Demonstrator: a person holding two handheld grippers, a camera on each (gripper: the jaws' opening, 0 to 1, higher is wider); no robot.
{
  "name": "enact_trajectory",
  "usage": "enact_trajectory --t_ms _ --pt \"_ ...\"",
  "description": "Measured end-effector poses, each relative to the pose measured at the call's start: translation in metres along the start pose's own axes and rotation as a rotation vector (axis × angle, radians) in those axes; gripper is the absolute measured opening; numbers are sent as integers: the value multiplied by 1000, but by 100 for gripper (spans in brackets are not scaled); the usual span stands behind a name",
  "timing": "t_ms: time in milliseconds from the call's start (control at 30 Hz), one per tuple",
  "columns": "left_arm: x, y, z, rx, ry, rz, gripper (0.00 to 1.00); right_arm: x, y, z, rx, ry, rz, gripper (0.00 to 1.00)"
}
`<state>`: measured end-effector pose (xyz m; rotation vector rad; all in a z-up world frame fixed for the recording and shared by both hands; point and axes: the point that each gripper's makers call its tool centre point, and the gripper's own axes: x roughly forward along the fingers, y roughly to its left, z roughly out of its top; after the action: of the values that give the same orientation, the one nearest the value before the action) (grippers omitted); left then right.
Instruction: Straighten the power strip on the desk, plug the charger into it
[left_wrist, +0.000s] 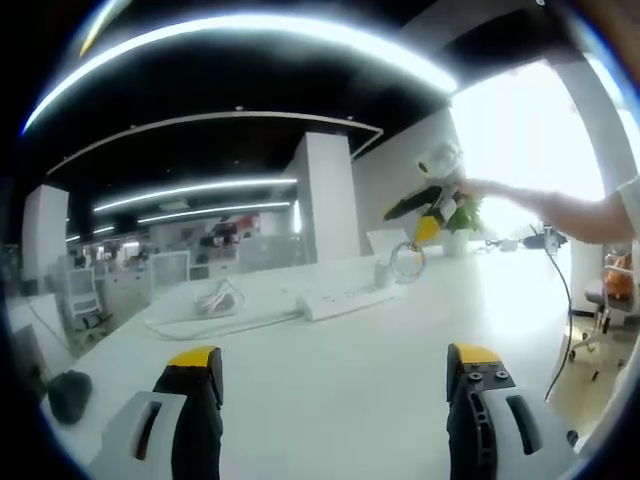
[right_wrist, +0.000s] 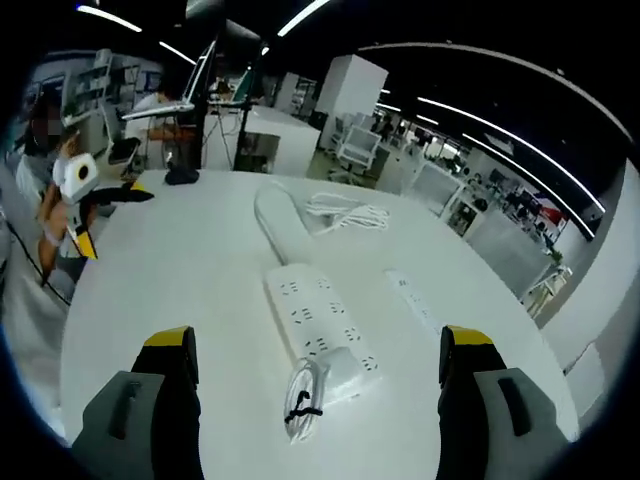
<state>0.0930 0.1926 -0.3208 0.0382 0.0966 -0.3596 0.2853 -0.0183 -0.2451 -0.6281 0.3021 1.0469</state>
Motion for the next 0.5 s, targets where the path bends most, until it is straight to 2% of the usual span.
enact_trajectory --t_ms 267,500 --pt "8 -2 -4 -21 19 -24 95 -15 -4 7 50 -74 -25 100" --pt "18 -2 -12 -14 50 -49 95 -33 -10 12 103 -162 -88 100"
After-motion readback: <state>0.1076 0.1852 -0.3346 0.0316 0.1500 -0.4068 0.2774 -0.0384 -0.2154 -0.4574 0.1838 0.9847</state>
